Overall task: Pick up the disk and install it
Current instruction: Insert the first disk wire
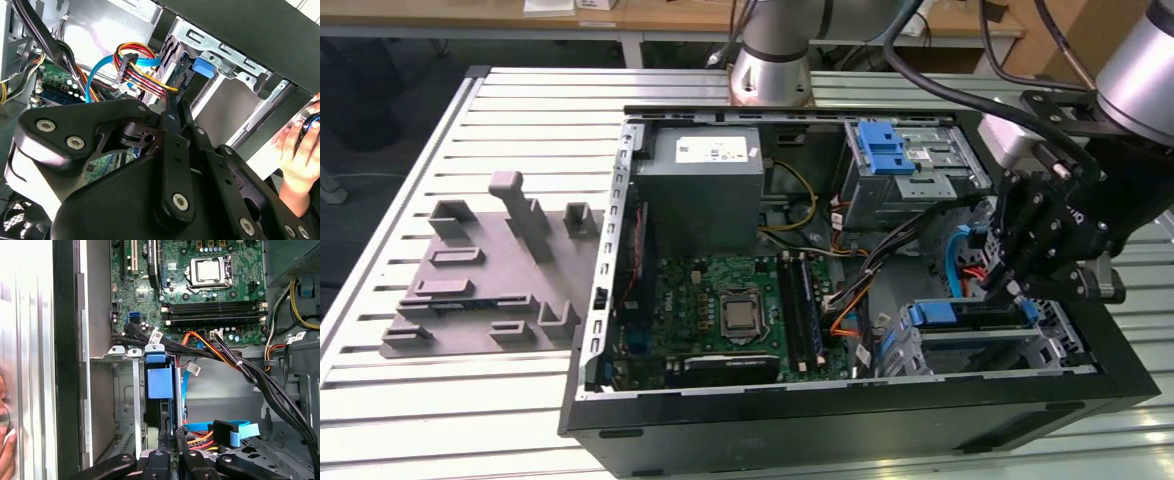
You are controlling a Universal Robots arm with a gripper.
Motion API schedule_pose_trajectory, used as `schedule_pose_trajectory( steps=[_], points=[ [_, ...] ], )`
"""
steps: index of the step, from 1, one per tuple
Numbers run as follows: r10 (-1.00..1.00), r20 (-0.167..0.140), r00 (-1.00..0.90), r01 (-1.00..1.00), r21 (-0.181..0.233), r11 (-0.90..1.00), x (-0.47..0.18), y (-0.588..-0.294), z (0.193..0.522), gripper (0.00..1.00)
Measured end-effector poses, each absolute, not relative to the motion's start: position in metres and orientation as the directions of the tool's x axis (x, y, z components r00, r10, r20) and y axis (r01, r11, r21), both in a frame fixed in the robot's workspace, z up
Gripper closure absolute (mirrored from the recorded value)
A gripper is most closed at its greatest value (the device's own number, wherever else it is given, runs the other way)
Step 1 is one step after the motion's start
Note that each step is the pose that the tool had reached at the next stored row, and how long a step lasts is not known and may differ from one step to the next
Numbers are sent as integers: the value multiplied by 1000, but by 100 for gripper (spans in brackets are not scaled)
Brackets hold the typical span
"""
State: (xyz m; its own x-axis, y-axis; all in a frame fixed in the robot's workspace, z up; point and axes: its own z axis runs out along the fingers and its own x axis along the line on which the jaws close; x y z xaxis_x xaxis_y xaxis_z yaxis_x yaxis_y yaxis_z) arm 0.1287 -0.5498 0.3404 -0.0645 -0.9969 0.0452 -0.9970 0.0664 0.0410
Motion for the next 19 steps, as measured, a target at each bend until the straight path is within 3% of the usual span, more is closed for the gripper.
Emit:
schedule_pose_trajectory(
  steps=[19],
  points=[
    [-996,45,-72,-996,43,74,132,-550,335,84]
  ],
)
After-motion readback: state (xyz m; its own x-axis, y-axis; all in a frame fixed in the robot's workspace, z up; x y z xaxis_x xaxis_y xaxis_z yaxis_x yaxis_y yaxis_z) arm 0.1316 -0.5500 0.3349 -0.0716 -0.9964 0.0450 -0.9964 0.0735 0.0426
